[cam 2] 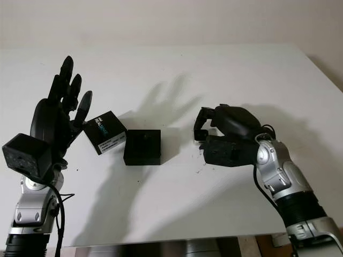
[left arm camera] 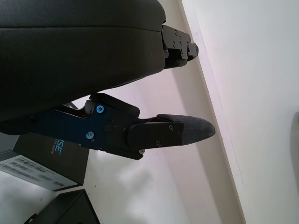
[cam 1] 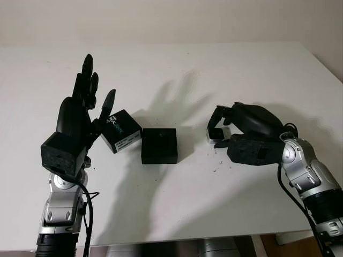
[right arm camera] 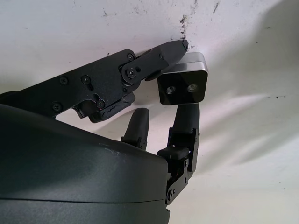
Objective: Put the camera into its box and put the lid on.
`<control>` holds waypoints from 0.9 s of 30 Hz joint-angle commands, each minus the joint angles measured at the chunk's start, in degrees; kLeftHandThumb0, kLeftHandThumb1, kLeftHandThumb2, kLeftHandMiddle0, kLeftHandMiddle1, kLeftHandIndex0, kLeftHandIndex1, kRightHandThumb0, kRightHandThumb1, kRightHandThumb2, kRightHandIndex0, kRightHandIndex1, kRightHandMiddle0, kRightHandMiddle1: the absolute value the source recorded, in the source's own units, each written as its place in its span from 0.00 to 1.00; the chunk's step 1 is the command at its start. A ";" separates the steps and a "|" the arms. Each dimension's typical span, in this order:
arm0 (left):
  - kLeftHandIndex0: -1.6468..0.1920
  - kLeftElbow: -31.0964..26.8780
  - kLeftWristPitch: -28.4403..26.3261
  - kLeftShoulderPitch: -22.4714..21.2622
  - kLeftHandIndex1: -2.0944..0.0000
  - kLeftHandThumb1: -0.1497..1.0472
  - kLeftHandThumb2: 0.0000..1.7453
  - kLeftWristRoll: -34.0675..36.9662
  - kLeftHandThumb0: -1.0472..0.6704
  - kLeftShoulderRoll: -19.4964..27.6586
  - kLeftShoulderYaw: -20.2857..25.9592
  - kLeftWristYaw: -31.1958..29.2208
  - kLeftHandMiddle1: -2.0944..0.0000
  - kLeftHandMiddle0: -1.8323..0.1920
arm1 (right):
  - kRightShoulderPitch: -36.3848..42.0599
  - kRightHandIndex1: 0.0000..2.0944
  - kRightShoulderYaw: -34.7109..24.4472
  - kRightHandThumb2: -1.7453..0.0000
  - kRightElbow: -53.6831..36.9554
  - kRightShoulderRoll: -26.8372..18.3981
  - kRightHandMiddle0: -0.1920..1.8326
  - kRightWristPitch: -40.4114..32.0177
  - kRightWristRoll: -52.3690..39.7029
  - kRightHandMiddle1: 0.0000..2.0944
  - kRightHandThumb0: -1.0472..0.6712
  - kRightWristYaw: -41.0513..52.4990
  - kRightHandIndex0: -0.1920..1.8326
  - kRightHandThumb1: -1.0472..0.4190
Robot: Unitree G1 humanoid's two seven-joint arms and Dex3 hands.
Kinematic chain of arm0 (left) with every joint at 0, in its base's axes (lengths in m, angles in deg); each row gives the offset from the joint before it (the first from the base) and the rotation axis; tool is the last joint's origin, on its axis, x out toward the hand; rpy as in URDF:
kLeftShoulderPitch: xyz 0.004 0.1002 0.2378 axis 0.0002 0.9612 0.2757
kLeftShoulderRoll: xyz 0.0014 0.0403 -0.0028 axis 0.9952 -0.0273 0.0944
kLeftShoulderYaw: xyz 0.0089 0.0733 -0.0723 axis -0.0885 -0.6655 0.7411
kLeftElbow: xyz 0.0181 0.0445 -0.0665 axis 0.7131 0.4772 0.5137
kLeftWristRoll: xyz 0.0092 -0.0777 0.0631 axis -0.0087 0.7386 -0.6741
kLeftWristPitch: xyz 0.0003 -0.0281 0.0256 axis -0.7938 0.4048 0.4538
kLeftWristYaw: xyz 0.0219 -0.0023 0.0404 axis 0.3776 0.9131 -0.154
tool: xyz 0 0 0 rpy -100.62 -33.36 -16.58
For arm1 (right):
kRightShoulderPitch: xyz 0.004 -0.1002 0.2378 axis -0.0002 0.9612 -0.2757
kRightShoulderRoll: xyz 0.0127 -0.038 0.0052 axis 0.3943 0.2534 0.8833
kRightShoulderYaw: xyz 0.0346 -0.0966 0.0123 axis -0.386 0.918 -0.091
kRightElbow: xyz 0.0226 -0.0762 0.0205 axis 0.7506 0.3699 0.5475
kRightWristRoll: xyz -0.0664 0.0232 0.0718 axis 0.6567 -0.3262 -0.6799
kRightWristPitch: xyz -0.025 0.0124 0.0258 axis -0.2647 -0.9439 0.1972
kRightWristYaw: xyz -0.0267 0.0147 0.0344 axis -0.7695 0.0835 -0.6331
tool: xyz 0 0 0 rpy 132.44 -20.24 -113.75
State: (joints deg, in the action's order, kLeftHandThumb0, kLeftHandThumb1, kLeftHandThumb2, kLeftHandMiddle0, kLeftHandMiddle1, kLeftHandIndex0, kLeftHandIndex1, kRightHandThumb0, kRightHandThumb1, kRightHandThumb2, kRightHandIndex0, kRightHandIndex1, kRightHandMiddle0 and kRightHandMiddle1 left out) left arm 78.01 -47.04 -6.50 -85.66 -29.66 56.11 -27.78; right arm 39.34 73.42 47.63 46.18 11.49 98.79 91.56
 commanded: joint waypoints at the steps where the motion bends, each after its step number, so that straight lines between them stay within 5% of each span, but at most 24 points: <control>1: 0.88 -1.36 -0.28 0.45 0.97 1.00 0.23 0.26 0.25 -0.02 0.23 -0.15 0.97 0.87 | -0.44 0.71 0.40 0.97 0.13 -1.09 0.23 0.16 0.53 0.57 0.36 0.27 0.15 0.14; 6: 0.88 -1.46 -0.17 0.43 0.97 1.00 0.23 -0.03 0.25 0.02 0.16 -0.05 0.97 0.86 | -0.18 0.76 0.34 0.97 -0.04 -1.16 0.22 0.25 0.83 0.58 0.37 0.58 0.12 0.13; 13: 0.88 -2.04 -0.70 0.61 0.97 1.00 0.23 -0.05 0.25 -0.10 0.09 -0.01 0.97 0.86 | -0.12 0.71 0.60 0.96 0.90 -1.57 0.24 2.70 1.17 0.68 0.45 -0.36 0.20 0.04; 20: 0.87 -2.22 -0.85 0.74 0.97 1.00 0.22 -0.20 0.25 -0.16 0.04 0.11 0.97 0.86 | -0.26 0.85 0.50 0.95 2.80 -1.56 0.22 5.69 1.16 0.77 0.44 -2.12 0.19 0.00; 27: 0.88 -2.87 -2.04 1.08 0.97 1.00 0.22 -1.87 0.24 0.01 -0.30 0.64 0.97 0.85 | -0.62 0.86 -0.93 0.92 3.70 -0.37 0.18 4.39 -3.56 0.80 0.43 1.18 0.14 0.00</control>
State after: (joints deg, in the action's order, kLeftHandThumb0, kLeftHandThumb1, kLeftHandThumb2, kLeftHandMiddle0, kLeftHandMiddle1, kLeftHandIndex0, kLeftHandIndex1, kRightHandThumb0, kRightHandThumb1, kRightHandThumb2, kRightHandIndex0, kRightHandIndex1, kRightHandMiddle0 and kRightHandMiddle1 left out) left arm 76.19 -48.80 -6.02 -87.07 -29.71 55.98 -27.50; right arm 39.29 73.14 50.91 45.41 16.40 96.27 92.06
